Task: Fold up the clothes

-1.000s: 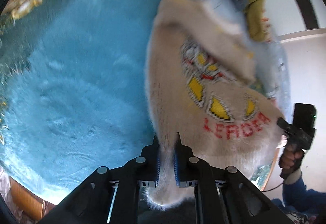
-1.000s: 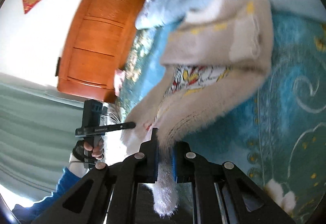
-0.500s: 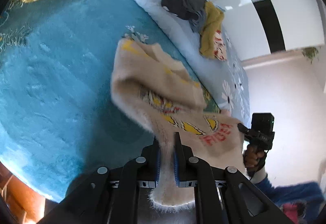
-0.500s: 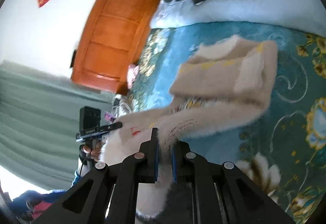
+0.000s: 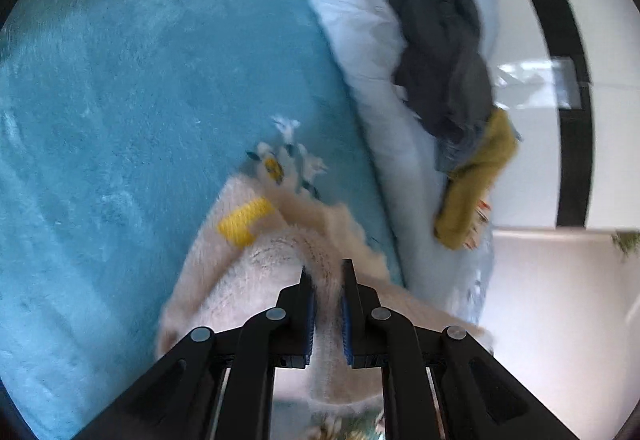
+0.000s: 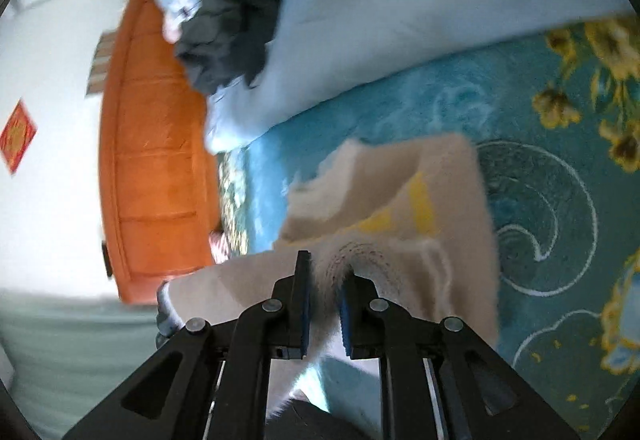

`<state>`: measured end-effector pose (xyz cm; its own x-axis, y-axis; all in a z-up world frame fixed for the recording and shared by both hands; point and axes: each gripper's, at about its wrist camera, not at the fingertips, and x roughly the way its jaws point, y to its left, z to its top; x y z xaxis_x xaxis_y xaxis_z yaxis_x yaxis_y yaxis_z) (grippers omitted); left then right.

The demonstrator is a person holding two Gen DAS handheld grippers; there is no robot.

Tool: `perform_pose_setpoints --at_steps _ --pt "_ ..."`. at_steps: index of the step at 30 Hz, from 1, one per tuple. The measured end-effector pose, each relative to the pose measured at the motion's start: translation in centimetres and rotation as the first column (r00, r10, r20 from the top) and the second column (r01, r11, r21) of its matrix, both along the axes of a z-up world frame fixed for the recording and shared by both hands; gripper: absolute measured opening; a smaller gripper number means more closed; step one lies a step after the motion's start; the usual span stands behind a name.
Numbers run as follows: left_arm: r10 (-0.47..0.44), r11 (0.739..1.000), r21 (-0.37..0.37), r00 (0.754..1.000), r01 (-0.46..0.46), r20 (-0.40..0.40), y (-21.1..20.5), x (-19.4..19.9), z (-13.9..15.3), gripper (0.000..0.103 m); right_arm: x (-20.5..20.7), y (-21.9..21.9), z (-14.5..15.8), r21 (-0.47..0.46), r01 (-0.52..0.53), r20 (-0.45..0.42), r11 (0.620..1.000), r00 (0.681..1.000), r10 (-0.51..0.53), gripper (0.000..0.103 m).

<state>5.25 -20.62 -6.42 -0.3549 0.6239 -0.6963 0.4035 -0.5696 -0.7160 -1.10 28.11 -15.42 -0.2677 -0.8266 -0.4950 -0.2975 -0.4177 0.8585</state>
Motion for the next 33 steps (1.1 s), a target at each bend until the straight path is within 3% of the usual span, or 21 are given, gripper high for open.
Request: perform_pose_setpoints --at_steps 3,6,9,11,13,16,20,25,28,31,33 --pt "0.049 0.997 0.056 0.999 -0.05 0.013 0.0 -0.4 -1.8 0.021 -0.3 0.3 -1.4 -0.011 0.049 0.037 0.999 0.998 -0.048 0.019" --pt "0.085 0.987 0.138 0.996 -0.082 -0.015 -0.4 0.1 -2.4 0.037 -0.2 0.8 -1.5 -0.033 0.072 0.039 0.997 0.997 -0.071 0.024" --pt "0.131 0.971 0.21 0.989 -0.114 -0.071 -1.5 1.0 -2.1 0.054 -0.3 2.2 -0.8 -0.032 0.127 0.005 0.991 0.992 -0.127 0.039" --pt "0.154 0.969 0.21 0.983 -0.131 -0.098 -1.8 1.0 -2.1 0.058 -0.5 3.4 0.0 -0.01 0.148 -0.029 0.989 0.988 -0.149 0.041" --pt "0.142 0.984 0.124 0.986 -0.13 -0.092 -2.3 1.5 -2.2 0.059 -0.7 4.1 0.7 0.02 0.15 -0.057 0.988 0.987 -0.149 0.042" --pt "0.108 0.993 -0.033 0.992 -0.11 -0.059 -2.6 2.4 -2.7 0.059 -0.7 3.3 0.5 0.096 0.077 -0.062 0.992 0.996 -0.071 0.042" --pt "0.059 0.996 -0.074 0.998 -0.058 -0.001 -1.2 3.0 -5.0 0.059 -0.4 0.6 -0.3 0.174 -0.017 -0.063 0.985 0.998 0.028 0.043" --pt "0.01 0.997 -0.081 0.999 -0.013 -0.03 0.7 2.6 -4.9 0.056 -1.2 -1.4 0.3 0.272 -0.062 -0.112 0.96 0.989 0.095 0.045" --pt "-0.023 0.992 -0.126 0.999 0.018 -0.039 1.7 2.0 -4.5 0.033 -2.0 -1.7 0.8 0.325 -0.065 -0.143 0.944 0.983 0.117 0.045" --pt "-0.055 0.988 -0.149 0.998 0.048 -0.043 2.4 1.8 -4.3 0.026 -1.6 -2.1 1.6 0.318 -0.082 -0.186 0.944 0.972 0.147 0.043" --pt "-0.056 0.988 -0.145 0.997 0.049 -0.049 2.4 1.9 -4.4 0.023 -1.1 -2.7 2.2 0.346 -0.111 -0.212 0.932 0.958 0.192 0.03"
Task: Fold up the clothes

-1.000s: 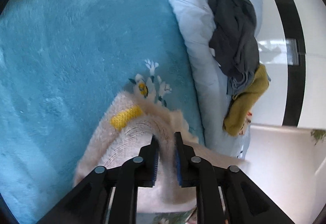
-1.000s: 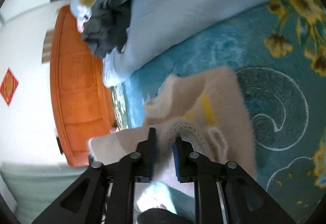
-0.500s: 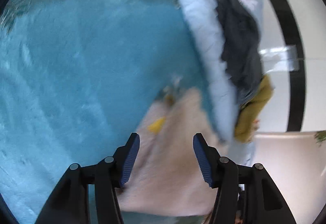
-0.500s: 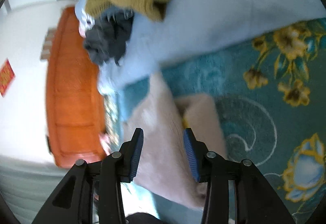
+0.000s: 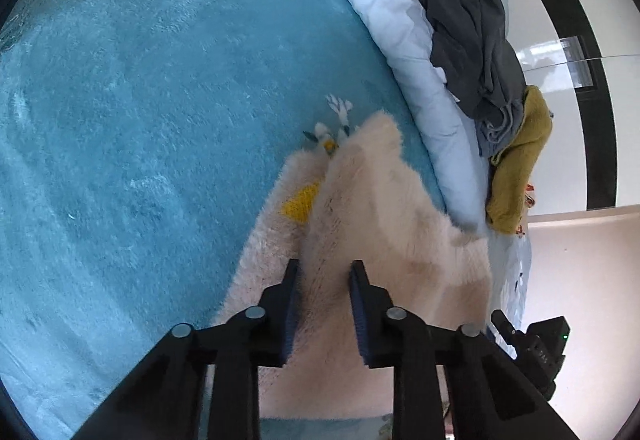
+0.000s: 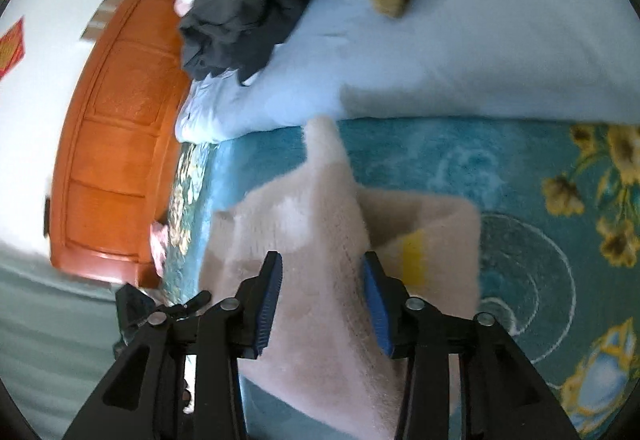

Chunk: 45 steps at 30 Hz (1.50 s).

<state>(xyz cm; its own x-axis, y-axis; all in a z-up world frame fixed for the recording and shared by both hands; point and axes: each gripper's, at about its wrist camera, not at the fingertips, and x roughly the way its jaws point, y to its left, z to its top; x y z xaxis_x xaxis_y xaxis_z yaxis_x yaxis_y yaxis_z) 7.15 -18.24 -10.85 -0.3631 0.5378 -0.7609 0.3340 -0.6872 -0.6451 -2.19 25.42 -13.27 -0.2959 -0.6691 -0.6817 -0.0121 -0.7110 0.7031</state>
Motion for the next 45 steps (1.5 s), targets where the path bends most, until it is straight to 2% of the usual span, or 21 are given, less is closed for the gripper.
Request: perform_pose_setpoints --at_steps 2,5,10,12,18,20,22,30,34,35,38,39,40,41,43,45 --pt "0.01 1.0 0.011 1.0 -0.01 -0.006 -0.6 0.4 -0.2 0.015 0.1 -1.0 0.1 0.035 -0.045 -0.002 0.998 0.999 0.045 0.014" --pt "0.011 0.999 0.035 0.999 -0.01 -0.031 -1.0 0.9 0.5 0.013 0.4 -1.4 0.6 0.037 -0.068 -0.01 0.997 0.998 0.068 0.012" --pt "-0.028 0.995 0.09 0.996 0.035 -0.082 -1.2 1.4 2.5 0.013 1.5 1.7 2.4 -0.083 -0.007 -0.03 0.997 1.0 0.004 0.011" --pt "-0.038 0.996 0.079 0.997 0.043 -0.073 -1.5 1.7 2.5 0.013 1.9 2.7 2.3 -0.099 0.017 -0.006 0.995 1.0 -0.018 0.011" --pt "-0.01 0.996 0.087 0.998 0.005 0.065 -2.3 1.6 -1.6 0.012 3.0 3.9 -2.9 -0.06 0.09 0.147 0.994 0.986 -0.081 0.011" --pt "-0.003 0.996 0.092 0.997 -0.005 0.082 -2.5 1.8 -2.1 0.012 3.2 4.1 -4.0 -0.063 0.113 0.177 0.992 0.979 -0.1 0.011" --pt "0.001 0.995 0.095 0.997 -0.008 0.081 -2.4 1.8 -2.1 0.013 3.3 4.4 -4.0 -0.07 0.119 0.18 0.99 0.978 -0.105 0.011" --pt "0.011 0.996 0.089 0.997 -0.017 0.072 -2.0 2.1 -1.4 0.016 2.6 3.5 -2.6 0.017 0.021 0.154 1.0 0.988 -0.024 0.012" --pt "0.036 0.996 0.08 0.995 -0.043 0.088 -2.3 2.7 -1.1 0.027 2.7 3.8 -1.9 0.06 -0.011 0.143 0.998 0.99 0.003 0.013" --pt "0.041 0.997 0.065 0.995 -0.047 0.086 -2.4 2.8 -0.8 0.027 2.7 4.1 -1.6 0.089 -0.01 0.133 0.996 0.991 -0.002 0.013" --pt "0.031 0.998 -0.047 0.999 -0.029 0.039 -2.1 3.1 1.4 0.028 2.4 5.4 0.1 0.264 0.039 0.082 0.964 0.995 -0.063 0.013" --pt "0.02 0.996 -0.087 1.0 -0.018 0.02 -1.8 3.0 2.2 0.029 2.3 5.6 0.7 0.292 0.057 0.063 0.955 0.995 -0.079 0.014" --pt "-0.016 0.991 -0.135 1.0 0.015 -0.009 -0.6 2.6 3.3 0.035 2.3 5.5 1.5 0.301 0.068 0.037 0.951 0.996 -0.082 0.014" --pt "-0.055 0.982 -0.184 0.998 0.047 -0.036 0.6 2.2 4.3 0.045 2.3 5.0 2.1 0.301 0.063 0.017 0.952 0.997 -0.071 0.014" --pt "-0.149 0.949 -0.292 0.986 0.119 -0.081 3.7 1.1 6.0 0.058 2.2 2.3 2.8 0.307 -0.008 -0.012 0.952 1.0 0.012 0.014" --pt "-0.246 0.896 -0.401 0.965 0.191 -0.091 6.9 0.1 6.8 0.062 2.3 -0.9 3.2 0.33 -0.091 -0.033 0.94 0.994 0.108 0.029"
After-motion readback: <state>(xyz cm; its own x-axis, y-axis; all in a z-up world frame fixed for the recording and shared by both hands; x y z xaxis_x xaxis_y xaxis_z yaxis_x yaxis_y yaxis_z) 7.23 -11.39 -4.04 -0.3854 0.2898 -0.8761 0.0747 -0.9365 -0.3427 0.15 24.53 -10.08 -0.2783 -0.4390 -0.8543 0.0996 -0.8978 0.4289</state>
